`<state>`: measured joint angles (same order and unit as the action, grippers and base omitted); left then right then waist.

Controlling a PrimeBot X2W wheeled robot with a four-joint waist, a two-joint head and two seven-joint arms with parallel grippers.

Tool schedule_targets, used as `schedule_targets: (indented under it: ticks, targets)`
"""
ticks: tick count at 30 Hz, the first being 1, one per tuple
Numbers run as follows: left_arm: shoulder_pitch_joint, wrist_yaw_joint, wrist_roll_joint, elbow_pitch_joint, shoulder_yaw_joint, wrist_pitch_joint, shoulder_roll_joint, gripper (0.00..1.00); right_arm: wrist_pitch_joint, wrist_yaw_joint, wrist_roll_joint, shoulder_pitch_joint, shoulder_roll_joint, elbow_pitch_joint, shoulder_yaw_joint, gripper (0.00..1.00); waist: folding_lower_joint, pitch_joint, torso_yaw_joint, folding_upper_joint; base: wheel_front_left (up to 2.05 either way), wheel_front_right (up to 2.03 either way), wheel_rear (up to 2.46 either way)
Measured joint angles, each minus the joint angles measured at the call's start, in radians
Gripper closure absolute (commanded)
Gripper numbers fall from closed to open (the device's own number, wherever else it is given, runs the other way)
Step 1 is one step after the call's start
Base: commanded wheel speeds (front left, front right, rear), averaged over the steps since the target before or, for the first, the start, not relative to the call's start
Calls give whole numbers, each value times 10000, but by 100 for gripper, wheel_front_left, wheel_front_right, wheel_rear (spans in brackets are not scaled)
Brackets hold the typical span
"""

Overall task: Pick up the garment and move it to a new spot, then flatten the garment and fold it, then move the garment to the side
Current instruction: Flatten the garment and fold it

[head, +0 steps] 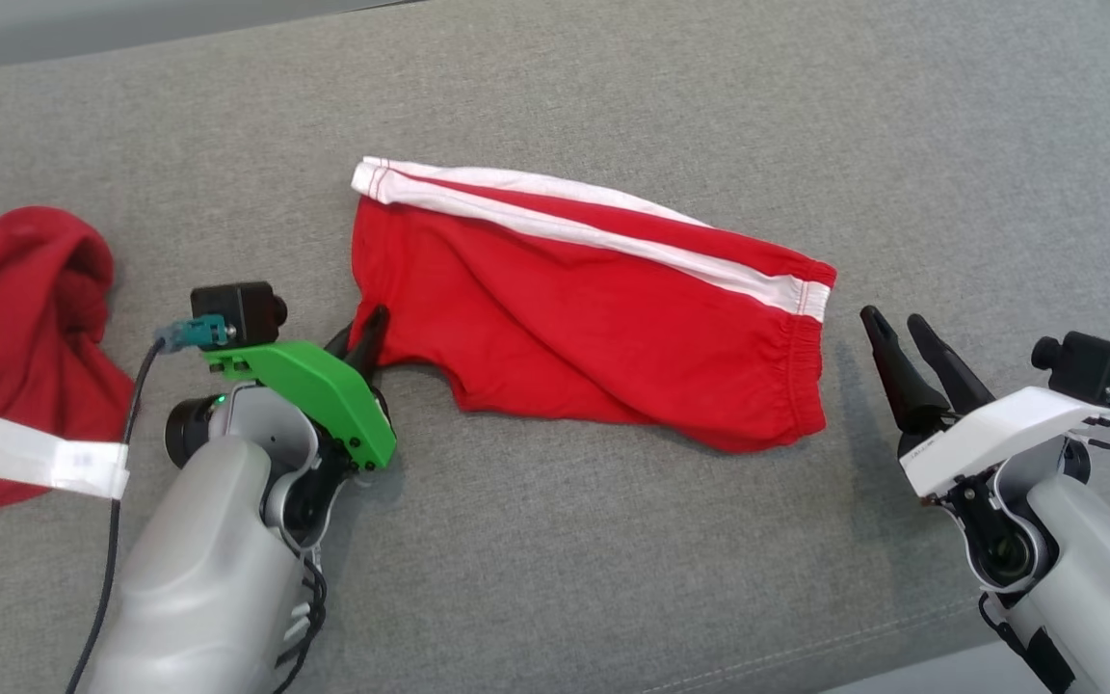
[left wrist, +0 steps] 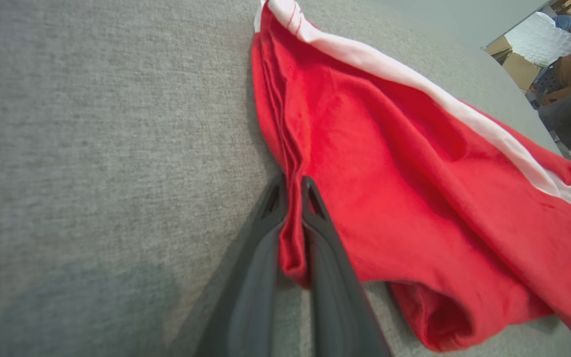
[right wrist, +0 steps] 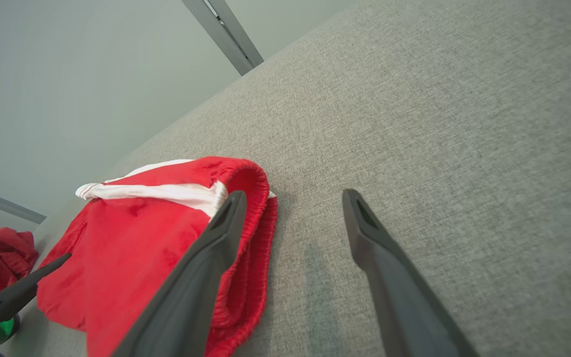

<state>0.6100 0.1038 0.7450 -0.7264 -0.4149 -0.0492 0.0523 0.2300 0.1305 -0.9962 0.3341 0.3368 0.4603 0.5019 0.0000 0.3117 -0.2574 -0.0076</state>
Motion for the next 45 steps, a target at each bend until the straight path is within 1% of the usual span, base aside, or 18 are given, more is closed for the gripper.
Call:
schedule_targets:
  ticks: [3,8,9,12,15,22,26,28,30,31,32,34,38,41,45]
  targets:
    - [-476,77,44,253,-61,349,-33,100,73,0,-19,-207,-19,86,-113,0,0,-121,218,0,0,0,0]
    - [-1213,105,489,792,-54,991,-73,100,75,0,-69,-436,-82,157,-142,0,0,-351,650,0,0,0,0]
    - [-1834,117,612,1243,-109,1386,-94,100,81,0,-69,-594,-77,157,-111,0,0,-556,1024,0,0,0,0]
    - [-2412,119,631,1684,-341,1672,-96,100,84,0,-67,-600,-73,125,-56,0,0,-776,1394,0,0,0,0]
    - [-2745,184,631,2067,-500,1770,-98,100,84,0,-35,-600,-35,63,4,0,0,-944,1652,0,0,0,0]
    - [-3762,188,717,2888,-727,1952,-86,100,77,-8,173,-717,105,31,263,0,0,-1306,2226,0,0,0,0]
    - [-4144,174,717,3173,-750,1952,-79,100,-38,-169,314,-905,155,222,447,0,0,-1423,2421,0,0,0,0]
    - [-4265,63,715,3304,-756,1952,-77,100,-119,-180,334,-942,140,290,531,0,0,-1465,2463,0,0,0,0]
    - [-4360,-40,715,3444,-757,1952,-71,65,-163,-276,372,-977,132,372,566,0,0,-1483,2481,0,0,0,0]
    - [-4402,-77,713,3515,-759,1952,-69,36,-213,-280,372,-983,136,441,581,0,0,-1486,2484,0,0,0,0]
    - [-4449,-98,709,3570,-759,1952,-65,0,-215,-332,385,-988,138,500,598,0,0,-1489,2487,0,0,0,0]
    - [-4549,-180,698,3705,-757,1952,-31,0,-242,-445,414,-1011,142,608,610,0,0,-1493,2498,0,0,0,0]
    - [-4667,-403,560,4034,-727,2052,73,0,-240,-535,412,-1148,142,719,577,0,0,-1506,2539,0,0,0,0]
    - [-4681,-441,481,4178,-727,2075,138,0,-238,-543,351,-1274,140,786,474,0,0,-1518,2592,0,0,0,0]
    - [-4790,-648,481,4477,-671,2086,265,0,-238,-529,100,-1447,33,876,399,0,0,-1552,2719,0,0,0,0]
